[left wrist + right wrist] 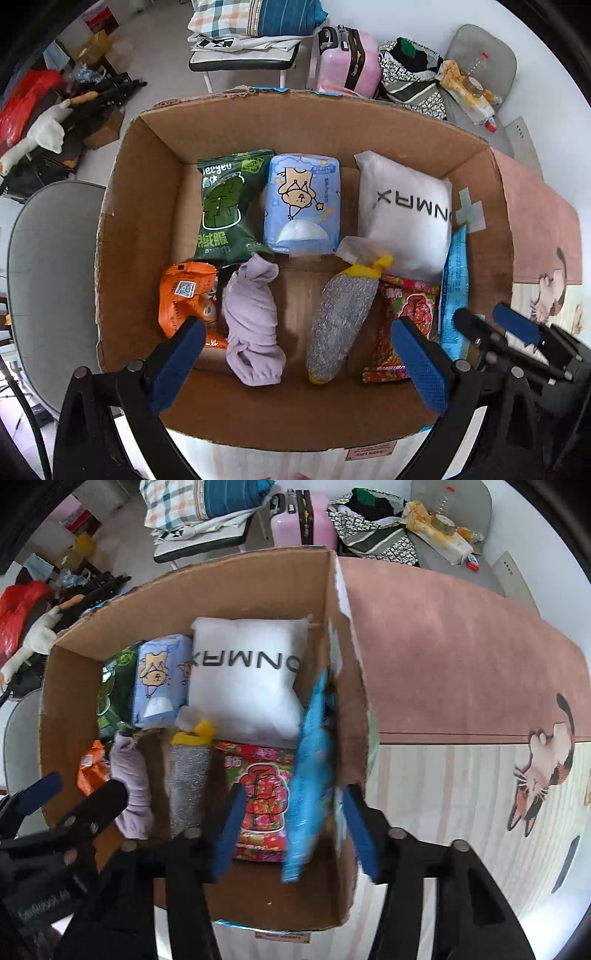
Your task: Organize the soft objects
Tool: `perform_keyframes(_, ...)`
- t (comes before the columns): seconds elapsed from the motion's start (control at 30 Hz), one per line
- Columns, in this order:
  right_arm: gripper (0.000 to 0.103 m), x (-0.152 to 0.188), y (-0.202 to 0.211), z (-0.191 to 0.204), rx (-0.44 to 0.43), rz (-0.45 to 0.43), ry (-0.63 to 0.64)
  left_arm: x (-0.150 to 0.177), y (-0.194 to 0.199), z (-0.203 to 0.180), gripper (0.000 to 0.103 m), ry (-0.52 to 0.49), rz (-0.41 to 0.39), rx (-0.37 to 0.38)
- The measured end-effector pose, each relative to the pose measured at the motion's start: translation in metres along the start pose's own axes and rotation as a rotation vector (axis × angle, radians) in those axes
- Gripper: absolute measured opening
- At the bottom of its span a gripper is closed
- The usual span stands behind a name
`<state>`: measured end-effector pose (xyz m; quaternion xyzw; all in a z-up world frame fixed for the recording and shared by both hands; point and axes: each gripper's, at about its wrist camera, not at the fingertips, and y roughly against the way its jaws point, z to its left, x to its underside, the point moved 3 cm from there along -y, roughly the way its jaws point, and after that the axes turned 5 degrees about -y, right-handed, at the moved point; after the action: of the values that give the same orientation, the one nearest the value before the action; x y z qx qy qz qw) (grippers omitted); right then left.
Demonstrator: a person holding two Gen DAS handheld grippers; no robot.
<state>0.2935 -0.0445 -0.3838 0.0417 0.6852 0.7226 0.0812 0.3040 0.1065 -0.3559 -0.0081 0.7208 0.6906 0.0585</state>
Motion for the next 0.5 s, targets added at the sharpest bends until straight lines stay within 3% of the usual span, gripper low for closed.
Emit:
perform_keyframes(0.13, 0.067, 0.003, 0.006, 0.0, -0.016, -0.003, -0.019, -0.001, 0.007, 0.005, 0.103, -0.009, -0.015, -0.014)
perform_keyframes(0.4, 0.098, 0.012, 0.01, 0.012, -0.014, -0.017, 0.0, 0.005, 0.031, 0.026, 0.103, -0.011, -0.06, -0.066)
perform_keyframes(0.5, 0.102, 0.018, 0.018, 0.017, 0.008, -0.039, 0.011, 0.01, 0.04, 0.031, 0.103, -0.007, -0.073, -0.074)
